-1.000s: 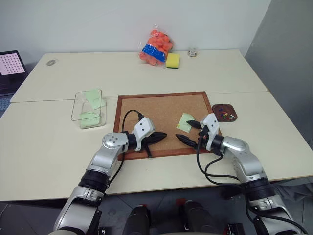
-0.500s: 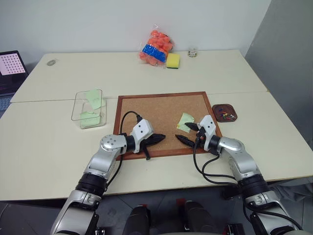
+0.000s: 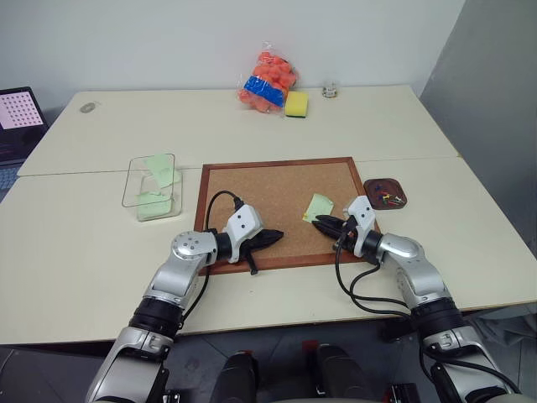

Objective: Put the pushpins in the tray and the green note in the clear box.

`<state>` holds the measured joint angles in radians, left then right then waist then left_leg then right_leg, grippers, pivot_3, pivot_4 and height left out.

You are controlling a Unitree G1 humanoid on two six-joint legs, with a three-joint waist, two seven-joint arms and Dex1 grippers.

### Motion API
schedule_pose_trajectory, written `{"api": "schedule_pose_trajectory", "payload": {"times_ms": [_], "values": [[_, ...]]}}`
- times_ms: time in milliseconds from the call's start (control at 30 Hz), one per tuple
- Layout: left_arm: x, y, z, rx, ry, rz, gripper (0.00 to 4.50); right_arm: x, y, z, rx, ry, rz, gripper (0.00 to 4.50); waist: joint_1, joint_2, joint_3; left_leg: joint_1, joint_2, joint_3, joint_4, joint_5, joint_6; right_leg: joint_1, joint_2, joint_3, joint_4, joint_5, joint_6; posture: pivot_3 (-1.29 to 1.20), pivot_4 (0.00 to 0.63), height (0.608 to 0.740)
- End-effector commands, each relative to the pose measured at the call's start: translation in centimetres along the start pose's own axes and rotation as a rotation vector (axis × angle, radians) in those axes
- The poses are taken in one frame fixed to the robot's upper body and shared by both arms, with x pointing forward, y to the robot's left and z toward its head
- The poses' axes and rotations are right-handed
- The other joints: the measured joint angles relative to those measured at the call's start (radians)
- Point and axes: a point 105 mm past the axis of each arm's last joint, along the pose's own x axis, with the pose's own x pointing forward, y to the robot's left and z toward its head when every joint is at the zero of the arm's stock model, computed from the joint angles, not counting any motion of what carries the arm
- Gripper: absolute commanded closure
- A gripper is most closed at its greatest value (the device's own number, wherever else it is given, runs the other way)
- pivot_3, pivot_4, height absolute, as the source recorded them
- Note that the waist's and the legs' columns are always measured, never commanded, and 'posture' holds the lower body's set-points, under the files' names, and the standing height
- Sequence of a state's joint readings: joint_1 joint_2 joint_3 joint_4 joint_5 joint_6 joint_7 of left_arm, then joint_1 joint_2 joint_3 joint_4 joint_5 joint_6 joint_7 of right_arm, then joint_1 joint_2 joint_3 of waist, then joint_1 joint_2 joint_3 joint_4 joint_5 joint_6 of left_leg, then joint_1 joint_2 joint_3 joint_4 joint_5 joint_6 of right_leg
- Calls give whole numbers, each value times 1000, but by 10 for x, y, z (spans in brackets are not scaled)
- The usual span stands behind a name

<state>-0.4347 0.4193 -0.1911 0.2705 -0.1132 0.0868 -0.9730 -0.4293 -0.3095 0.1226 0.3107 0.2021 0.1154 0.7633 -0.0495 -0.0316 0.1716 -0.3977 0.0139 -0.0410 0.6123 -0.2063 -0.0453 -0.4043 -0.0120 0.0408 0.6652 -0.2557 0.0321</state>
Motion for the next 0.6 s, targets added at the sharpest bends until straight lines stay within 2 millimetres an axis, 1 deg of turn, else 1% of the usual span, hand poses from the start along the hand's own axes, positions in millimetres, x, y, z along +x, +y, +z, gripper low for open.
{"api": "schedule_pose_trajectory", "payload": {"times_ms": [33,167,300,400,600], "values": [[-5,-2,-13,-15,60,-3,4500,0,-2,-3,-10,17,-11,4482,0,0,0,0,0,0,0,0,0,0,0,0,0,0,0,0,150,740],[-5,-2,-13,-15,60,-3,4500,1,-6,1,-25,2,-42,4482,-1,0,0,0,0,0,0,0,0,0,0,0,0,0,0,0,150,740],[-5,-3,-13,-16,61,-4,4500,1,-9,23,-2,-111,-65,4482,-3,0,0,0,0,0,0,0,0,0,0,0,0,0,0,0,150,740],[-5,-3,-13,-17,60,-4,4500,1,-6,34,16,-165,-51,4482,-5,0,0,0,0,0,0,0,0,0,0,0,1,0,0,0,150,740],[-5,-3,-13,-18,60,-5,4500,0,0,42,38,-196,-25,4482,-5,0,0,0,0,0,0,0,0,0,0,0,1,0,0,0,150,740]]}}
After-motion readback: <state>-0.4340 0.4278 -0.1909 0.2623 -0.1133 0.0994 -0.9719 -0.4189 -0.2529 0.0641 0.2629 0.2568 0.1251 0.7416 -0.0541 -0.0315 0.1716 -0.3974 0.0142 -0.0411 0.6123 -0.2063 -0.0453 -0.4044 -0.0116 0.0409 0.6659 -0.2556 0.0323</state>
